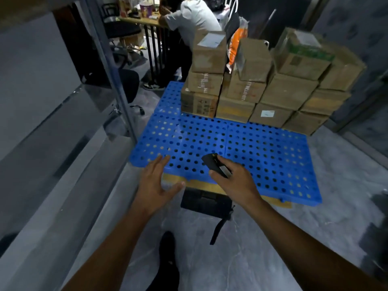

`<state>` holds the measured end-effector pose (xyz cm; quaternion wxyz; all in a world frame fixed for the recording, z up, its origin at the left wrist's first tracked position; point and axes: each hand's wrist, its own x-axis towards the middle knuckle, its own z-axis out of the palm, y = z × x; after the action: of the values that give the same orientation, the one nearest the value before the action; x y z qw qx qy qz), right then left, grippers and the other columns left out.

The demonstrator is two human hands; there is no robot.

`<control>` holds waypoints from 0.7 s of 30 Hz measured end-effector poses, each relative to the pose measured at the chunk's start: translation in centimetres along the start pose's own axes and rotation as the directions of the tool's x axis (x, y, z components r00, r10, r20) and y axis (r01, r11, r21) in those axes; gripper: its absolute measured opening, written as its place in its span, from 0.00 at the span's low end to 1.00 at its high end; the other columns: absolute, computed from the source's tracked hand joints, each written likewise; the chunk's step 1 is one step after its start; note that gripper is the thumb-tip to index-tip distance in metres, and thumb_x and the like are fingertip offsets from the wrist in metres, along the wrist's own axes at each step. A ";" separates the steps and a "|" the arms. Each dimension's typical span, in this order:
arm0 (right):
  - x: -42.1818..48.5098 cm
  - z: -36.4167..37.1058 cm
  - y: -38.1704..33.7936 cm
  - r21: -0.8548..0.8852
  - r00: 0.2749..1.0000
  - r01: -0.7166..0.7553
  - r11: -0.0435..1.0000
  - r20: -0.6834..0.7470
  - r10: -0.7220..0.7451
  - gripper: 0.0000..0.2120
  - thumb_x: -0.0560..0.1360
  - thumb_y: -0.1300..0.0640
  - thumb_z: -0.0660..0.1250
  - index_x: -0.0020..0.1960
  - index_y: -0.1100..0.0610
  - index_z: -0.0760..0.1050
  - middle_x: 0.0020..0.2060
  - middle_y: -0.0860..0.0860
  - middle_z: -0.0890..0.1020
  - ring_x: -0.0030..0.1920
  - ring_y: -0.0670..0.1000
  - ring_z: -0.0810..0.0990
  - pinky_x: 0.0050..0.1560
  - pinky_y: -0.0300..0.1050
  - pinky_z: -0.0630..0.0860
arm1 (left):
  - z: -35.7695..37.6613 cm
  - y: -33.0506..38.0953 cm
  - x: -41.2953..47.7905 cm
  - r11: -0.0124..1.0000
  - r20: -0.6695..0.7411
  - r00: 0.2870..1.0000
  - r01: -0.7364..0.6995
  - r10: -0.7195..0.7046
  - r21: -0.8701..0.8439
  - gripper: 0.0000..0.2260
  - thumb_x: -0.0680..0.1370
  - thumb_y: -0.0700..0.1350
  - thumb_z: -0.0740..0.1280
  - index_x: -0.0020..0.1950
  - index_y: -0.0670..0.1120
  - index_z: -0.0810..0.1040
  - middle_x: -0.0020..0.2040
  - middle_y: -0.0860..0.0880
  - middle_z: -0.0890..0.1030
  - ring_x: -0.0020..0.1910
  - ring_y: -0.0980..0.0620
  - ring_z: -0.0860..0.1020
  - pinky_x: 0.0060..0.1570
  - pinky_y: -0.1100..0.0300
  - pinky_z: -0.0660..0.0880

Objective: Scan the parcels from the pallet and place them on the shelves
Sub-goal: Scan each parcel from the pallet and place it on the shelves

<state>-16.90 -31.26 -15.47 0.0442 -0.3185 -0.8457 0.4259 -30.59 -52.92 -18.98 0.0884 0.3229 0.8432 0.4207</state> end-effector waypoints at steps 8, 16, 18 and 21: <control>13.5 -5.6 -6.3 0.026 0.990 -0.003 1.000 -0.141 0.007 0.35 0.76 0.35 0.67 0.79 0.40 0.60 0.75 0.46 0.68 0.69 0.52 0.73 0.67 0.53 0.73 | -1.8 1.0 19.5 0.994 0.138 0.986 -0.085 0.093 -0.065 0.43 0.71 0.72 0.67 0.82 0.56 0.59 0.83 0.53 0.57 0.82 0.52 0.54 0.78 0.39 0.57; 22.3 -12.3 -11.6 0.031 0.943 0.112 0.993 -0.318 -0.096 0.34 0.72 0.32 0.67 0.75 0.41 0.68 0.69 0.44 0.75 0.63 0.46 0.75 0.63 0.50 0.74 | -2.8 6.9 36.6 0.965 0.050 0.967 -0.245 0.250 -0.096 0.42 0.73 0.63 0.73 0.82 0.54 0.58 0.81 0.50 0.59 0.80 0.51 0.58 0.74 0.57 0.60; 23.9 -13.6 -12.1 0.021 0.939 0.133 0.991 -0.324 -0.119 0.33 0.73 0.33 0.68 0.75 0.40 0.68 0.68 0.43 0.75 0.61 0.45 0.75 0.61 0.48 0.74 | -2.6 8.3 40.0 0.958 0.001 0.964 -0.264 0.266 -0.110 0.42 0.73 0.58 0.77 0.81 0.51 0.60 0.80 0.47 0.62 0.79 0.50 0.60 0.75 0.54 0.62; 25.9 -14.9 -12.3 0.001 0.939 0.127 0.992 -0.322 -0.120 0.35 0.71 0.32 0.68 0.76 0.41 0.67 0.69 0.45 0.74 0.66 0.47 0.74 0.62 0.49 0.73 | -1.4 9.4 43.9 0.969 0.005 0.974 -0.225 0.227 -0.098 0.45 0.72 0.57 0.79 0.82 0.51 0.58 0.81 0.46 0.60 0.81 0.47 0.56 0.77 0.48 0.61</control>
<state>-38.41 -11.38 -1.97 0.2115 -0.3293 -0.8408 0.3740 -60.82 -22.60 -5.53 0.0623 0.4156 0.7787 0.4658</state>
